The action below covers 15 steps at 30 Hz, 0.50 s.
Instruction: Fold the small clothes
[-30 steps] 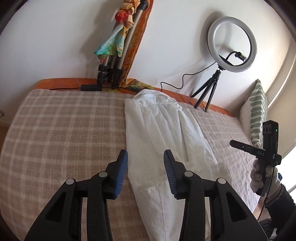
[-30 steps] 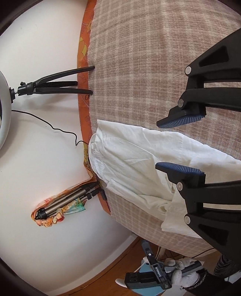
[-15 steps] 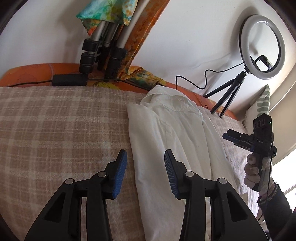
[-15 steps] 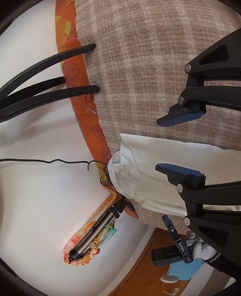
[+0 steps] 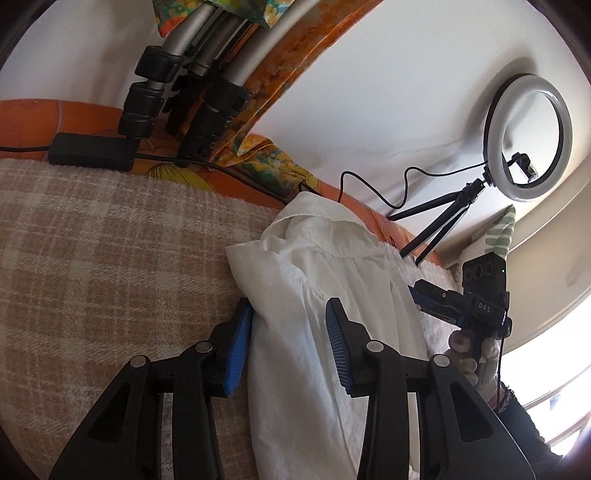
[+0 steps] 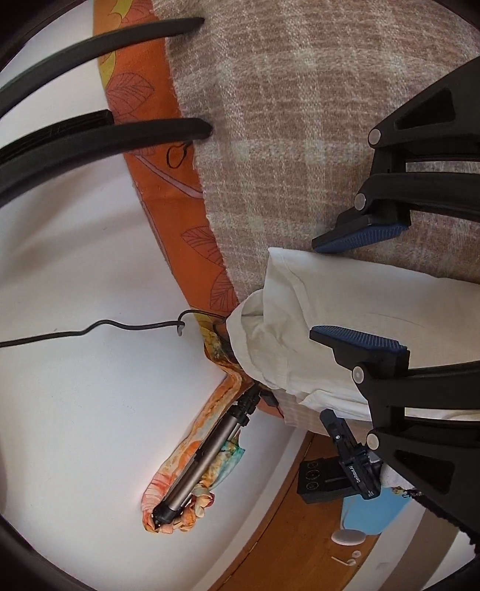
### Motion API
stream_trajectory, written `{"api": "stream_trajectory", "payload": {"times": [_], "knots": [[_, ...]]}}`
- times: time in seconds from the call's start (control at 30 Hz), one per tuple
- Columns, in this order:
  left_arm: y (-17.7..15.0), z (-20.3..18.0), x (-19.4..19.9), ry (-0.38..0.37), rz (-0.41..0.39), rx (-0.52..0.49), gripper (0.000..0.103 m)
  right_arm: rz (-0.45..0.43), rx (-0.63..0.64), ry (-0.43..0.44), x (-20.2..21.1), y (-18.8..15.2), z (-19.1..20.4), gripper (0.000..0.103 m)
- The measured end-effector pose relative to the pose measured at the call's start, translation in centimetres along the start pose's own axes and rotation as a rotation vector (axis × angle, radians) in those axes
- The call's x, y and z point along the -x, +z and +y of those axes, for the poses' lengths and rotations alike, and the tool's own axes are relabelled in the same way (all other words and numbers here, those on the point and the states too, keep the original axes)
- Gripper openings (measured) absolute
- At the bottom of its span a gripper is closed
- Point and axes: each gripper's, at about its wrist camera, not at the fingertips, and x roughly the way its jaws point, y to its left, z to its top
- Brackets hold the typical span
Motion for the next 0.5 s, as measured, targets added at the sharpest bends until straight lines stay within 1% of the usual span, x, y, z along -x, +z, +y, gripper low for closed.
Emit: {"api": "stream_trajectory", "payload": {"times": [0.03,0.07,0.1,0.13,0.17,0.2,0.27,0.33,0.43,0.5], "knots": [[0.0,-0.1,-0.2,0.011,0.005,-0.005,0.025,0.005,0.011,-0.004,-0.3,0.0,0.3,0.041],[0.2,-0.2,-0.6,0.029,0.01,-0.009,0.012,0.01,0.02,-0.008,-0.5,0.0,0.5,0.032],[0.2,-0.2,-0.9,0.038,0.014,-0.011,0.007,0.02,0.028,-0.005,-0.7,-0.2,0.7,0.022],[0.2,-0.3,-0.9,0.039,0.008,-0.016,0.005,0.026,0.039,-0.008,-0.9,-0.3,0.8,0.016],[0.2,-0.4,-0.8,0.042,-0.001,-0.023,0.003,0.027,0.049,-0.02,-0.9,-0.4,1.0,0.004],[0.2,-0.6,-0.6,0.046,-0.015,-0.029,0.003,0.024,0.053,-0.039,-0.8,-0.4,1.0,0.0],[0.1,-0.5,-0.3,0.066,-0.039,-0.023,0.003,0.009,0.035,-0.061,-0.4,-0.4,0.5,0.0],[0.1,-0.1,0.0,0.064,-0.059,-0.003,0.002,0.0,0.021,-0.067,-0.1,-0.3,0.3,0.0],[0.3,0.1,0.4,0.06,-0.072,0.005,0.002,-0.012,0.058,-0.095,0.3,-0.5,1.1,0.0],[0.4,-0.3,0.9,0.075,-0.086,-0.018,0.002,-0.027,0.061,-0.084,0.8,-0.3,1.5,0.0]]}}
